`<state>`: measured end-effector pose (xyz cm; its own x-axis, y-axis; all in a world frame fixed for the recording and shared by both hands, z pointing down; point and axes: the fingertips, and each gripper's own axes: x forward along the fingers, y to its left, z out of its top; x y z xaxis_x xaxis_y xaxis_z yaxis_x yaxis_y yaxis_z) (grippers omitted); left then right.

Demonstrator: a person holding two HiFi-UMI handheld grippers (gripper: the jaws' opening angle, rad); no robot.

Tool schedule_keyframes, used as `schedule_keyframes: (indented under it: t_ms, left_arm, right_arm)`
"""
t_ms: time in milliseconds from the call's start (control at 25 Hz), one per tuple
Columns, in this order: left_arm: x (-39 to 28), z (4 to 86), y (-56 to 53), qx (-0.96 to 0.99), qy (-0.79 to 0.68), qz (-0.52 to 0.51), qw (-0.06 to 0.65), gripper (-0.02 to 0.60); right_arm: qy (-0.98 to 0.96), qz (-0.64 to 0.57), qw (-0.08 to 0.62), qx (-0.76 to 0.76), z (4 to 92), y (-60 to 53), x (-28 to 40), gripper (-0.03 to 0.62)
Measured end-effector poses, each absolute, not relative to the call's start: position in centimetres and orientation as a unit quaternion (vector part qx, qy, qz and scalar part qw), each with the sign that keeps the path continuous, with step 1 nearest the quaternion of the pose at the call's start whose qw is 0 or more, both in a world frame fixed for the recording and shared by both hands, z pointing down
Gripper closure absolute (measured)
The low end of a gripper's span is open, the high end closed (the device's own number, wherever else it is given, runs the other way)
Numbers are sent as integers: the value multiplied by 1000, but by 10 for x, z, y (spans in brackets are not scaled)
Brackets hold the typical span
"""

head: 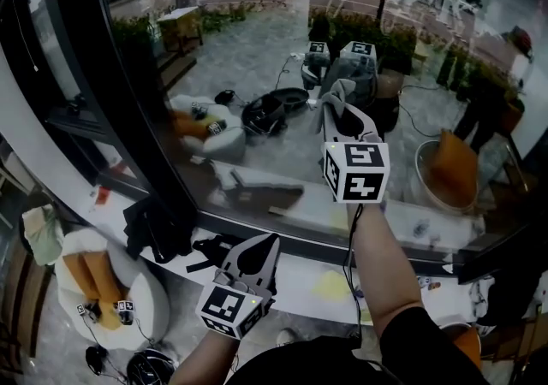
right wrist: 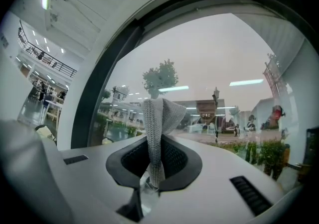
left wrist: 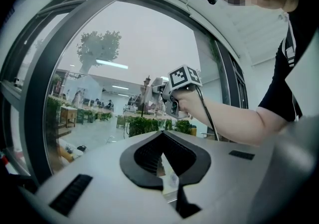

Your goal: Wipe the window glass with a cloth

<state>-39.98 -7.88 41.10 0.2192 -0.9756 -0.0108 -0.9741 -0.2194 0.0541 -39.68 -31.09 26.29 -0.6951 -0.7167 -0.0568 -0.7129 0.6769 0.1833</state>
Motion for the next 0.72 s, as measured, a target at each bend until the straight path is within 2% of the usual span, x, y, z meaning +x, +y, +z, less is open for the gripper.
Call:
schedule_keyframes:
  t_ms: [400,720]
  left_arm:
    - [-369,426,-76,805,-592,-17,36,574]
    - [-293,432,-88,850,-525,-1,42,574]
  right_arm:
    - [-923,-89,-4,374,274,-263,-344,542]
    - [-911,-68,0,407,300,-231,-231,542]
